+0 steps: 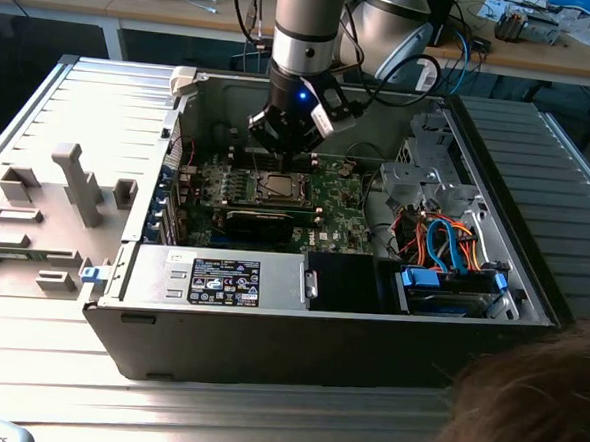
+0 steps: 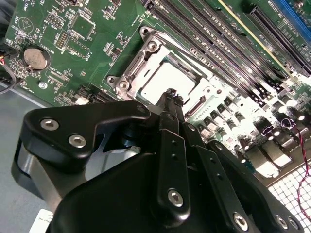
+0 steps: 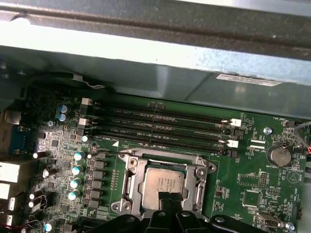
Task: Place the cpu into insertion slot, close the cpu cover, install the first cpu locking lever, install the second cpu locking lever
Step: 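Install the first cpu locking lever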
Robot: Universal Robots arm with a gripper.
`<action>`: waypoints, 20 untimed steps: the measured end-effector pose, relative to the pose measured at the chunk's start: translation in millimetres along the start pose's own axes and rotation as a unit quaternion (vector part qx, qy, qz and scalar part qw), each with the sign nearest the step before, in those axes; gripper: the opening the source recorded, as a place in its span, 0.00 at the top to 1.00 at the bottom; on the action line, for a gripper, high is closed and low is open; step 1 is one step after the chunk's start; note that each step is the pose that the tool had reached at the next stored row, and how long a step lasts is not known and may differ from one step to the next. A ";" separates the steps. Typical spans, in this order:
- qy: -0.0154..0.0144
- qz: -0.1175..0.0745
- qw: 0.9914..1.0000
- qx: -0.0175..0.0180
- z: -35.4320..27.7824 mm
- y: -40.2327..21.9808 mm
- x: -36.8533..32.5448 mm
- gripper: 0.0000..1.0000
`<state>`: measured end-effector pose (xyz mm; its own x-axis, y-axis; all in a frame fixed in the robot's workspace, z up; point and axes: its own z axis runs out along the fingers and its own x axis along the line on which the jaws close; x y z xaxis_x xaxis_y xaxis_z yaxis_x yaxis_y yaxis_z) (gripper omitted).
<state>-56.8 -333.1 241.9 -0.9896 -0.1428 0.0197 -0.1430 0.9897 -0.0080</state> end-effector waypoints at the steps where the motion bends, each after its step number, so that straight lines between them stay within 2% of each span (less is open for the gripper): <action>1: 0.000 0.000 1.000 0.000 -0.1 0.1 0.3 0.89; 6: 0.000 0.000 1.000 0.000 -0.3 0.3 1.6 0.89; 13: 0.000 0.000 1.000 0.000 -0.2 1.1 7.5 0.89; 20: 0.000 0.000 1.000 0.000 -0.1 1.3 9.0 0.89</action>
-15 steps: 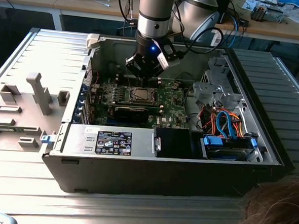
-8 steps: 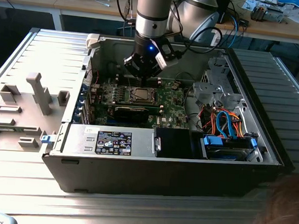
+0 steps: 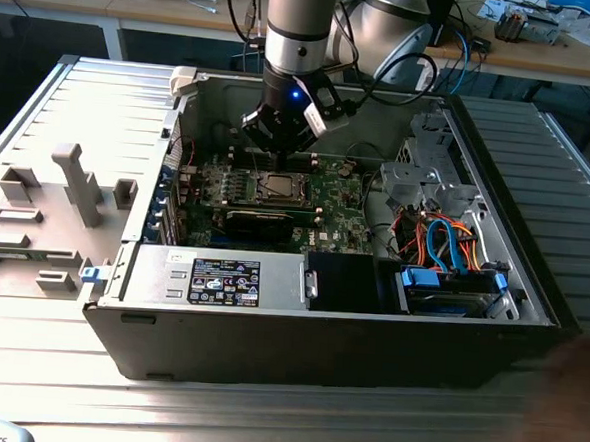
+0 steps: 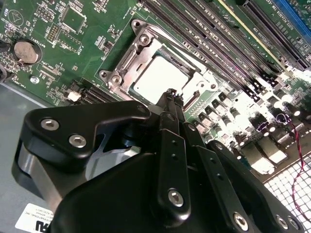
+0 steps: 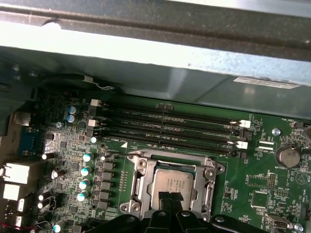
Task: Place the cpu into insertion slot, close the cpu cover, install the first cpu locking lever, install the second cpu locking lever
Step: 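Install the first cpu locking lever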
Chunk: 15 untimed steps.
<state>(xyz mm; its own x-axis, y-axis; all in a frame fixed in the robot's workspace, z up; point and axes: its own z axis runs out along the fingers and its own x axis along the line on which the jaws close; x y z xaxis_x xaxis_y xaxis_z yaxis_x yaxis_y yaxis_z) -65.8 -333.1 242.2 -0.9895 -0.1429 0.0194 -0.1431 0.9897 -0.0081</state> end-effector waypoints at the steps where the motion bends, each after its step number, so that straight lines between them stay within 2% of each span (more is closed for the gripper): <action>1: 0.000 0.000 1.000 0.000 0.0 0.0 0.1 0.89; 7: 0.000 0.002 1.000 0.000 0.2 1.3 9.0 0.89; 15: 0.000 0.005 1.000 0.000 -0.9 1.4 9.6 0.89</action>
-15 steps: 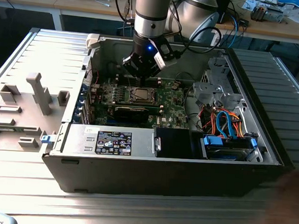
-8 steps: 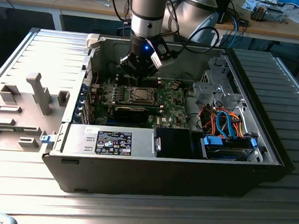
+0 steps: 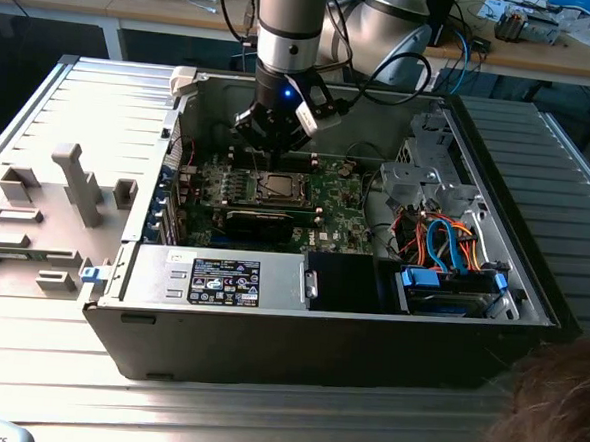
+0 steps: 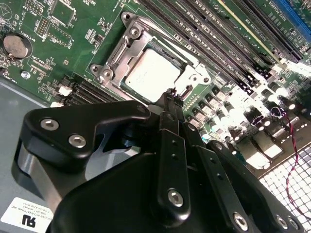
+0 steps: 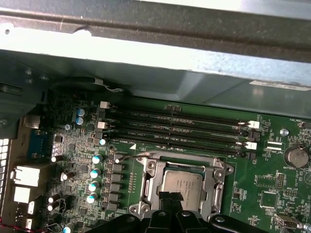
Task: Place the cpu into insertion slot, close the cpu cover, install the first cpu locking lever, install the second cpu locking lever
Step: 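Install the first cpu locking lever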
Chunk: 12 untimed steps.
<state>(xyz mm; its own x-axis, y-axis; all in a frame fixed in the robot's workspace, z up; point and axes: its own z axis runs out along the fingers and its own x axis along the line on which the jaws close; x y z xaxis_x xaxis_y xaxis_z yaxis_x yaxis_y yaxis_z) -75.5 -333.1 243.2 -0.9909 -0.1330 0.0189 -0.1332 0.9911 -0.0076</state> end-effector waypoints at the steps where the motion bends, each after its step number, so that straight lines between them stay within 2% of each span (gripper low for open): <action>1: 0.000 0.000 1.000 0.000 0.0 0.0 0.0 0.89; 12: 0.000 0.003 1.000 0.000 -1.4 0.2 0.0 0.89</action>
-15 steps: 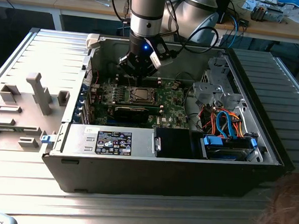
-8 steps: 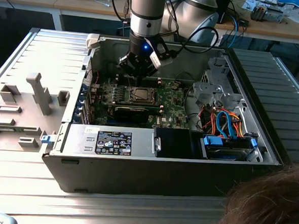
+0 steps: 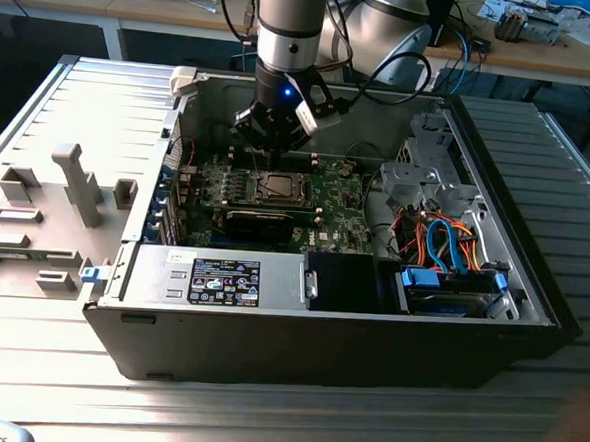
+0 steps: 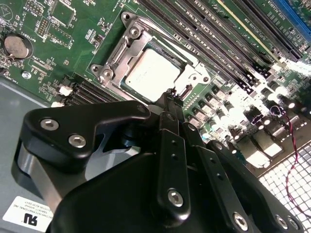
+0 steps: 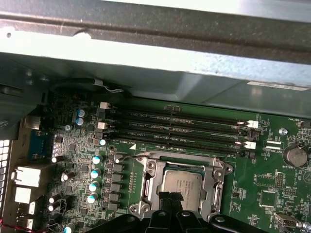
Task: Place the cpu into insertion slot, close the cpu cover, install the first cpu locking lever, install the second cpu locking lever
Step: 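Install the first cpu locking lever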
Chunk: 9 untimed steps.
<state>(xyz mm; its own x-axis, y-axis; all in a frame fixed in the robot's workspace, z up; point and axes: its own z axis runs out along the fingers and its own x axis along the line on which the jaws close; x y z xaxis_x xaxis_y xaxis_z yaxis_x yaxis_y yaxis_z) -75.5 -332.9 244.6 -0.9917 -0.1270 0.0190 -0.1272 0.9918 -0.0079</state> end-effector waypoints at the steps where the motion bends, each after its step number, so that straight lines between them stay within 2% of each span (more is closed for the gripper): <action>1: 0.000 0.000 1.000 0.000 -0.2 0.5 0.0 0.89; 4: 0.000 0.002 1.000 0.000 -0.6 1.4 0.6 0.89; 9: -0.001 0.005 1.000 0.000 -2.6 2.9 8.1 0.89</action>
<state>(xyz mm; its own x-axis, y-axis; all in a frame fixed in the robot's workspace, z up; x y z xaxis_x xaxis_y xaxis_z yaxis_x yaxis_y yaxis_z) -83.9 -331.0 247.3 -0.9929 -0.1175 0.0175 -0.1177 0.9930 -0.0080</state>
